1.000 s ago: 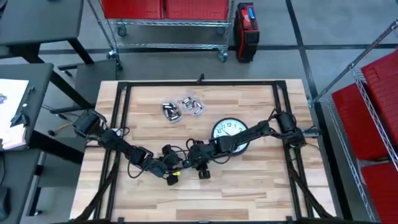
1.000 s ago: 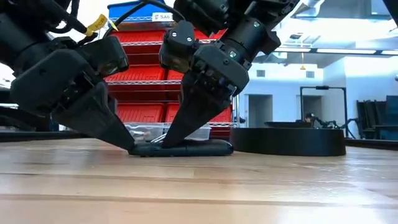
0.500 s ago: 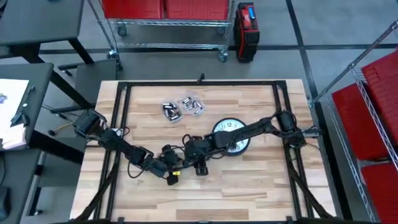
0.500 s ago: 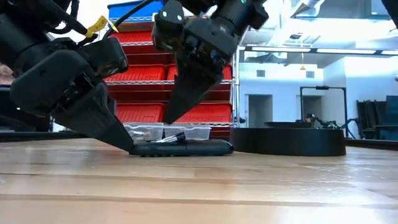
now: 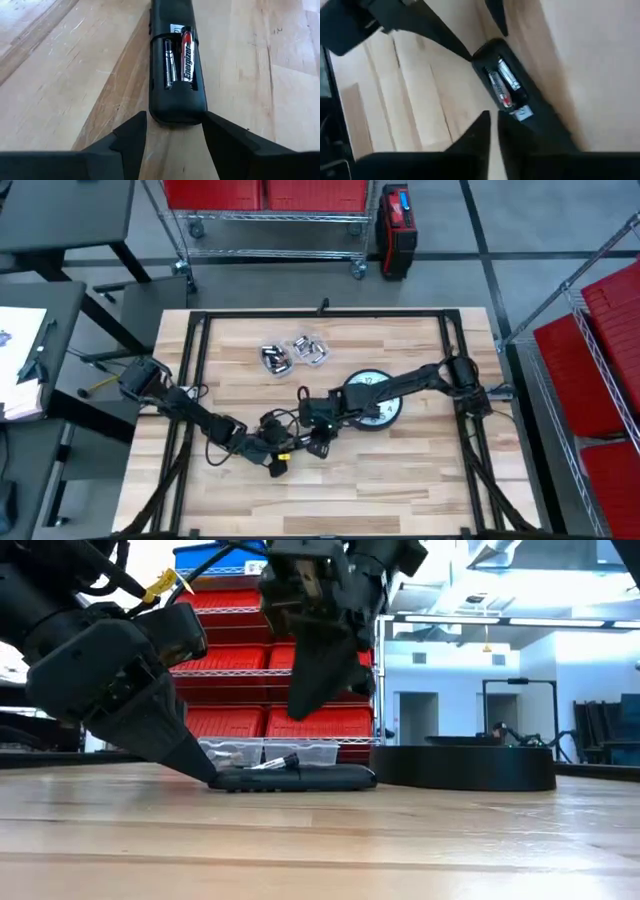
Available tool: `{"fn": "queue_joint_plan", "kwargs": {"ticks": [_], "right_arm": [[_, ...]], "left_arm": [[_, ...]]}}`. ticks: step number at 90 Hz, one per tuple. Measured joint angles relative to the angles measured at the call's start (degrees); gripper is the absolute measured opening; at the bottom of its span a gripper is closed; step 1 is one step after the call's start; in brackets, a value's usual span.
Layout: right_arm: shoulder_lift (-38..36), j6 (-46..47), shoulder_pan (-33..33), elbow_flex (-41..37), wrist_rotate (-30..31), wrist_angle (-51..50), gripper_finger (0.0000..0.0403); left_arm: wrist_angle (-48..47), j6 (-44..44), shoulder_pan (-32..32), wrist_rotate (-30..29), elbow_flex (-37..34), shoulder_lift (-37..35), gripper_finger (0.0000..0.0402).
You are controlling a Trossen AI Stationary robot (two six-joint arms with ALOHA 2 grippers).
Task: Insert battery
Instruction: Insert the silver battery into the remote control
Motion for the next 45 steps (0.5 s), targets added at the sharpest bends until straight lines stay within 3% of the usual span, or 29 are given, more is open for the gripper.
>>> {"fn": "queue_joint_plan", "kwargs": {"ticks": [24, 45], "right_arm": [[-0.38, 11.71, 0.32, -7.42, 0.35, 11.02, 0.0001], [-0.50, 13.08, 0.83, -7.76, 1.98, 14.05, 0.0000]], "left_arm": [[-0.06, 0.11, 0.00, -0.02, -0.02, 0.00, 0.0171], [-0.17, 0.22, 0.00, -0.15, -0.02, 0.02, 0.0171]]}}
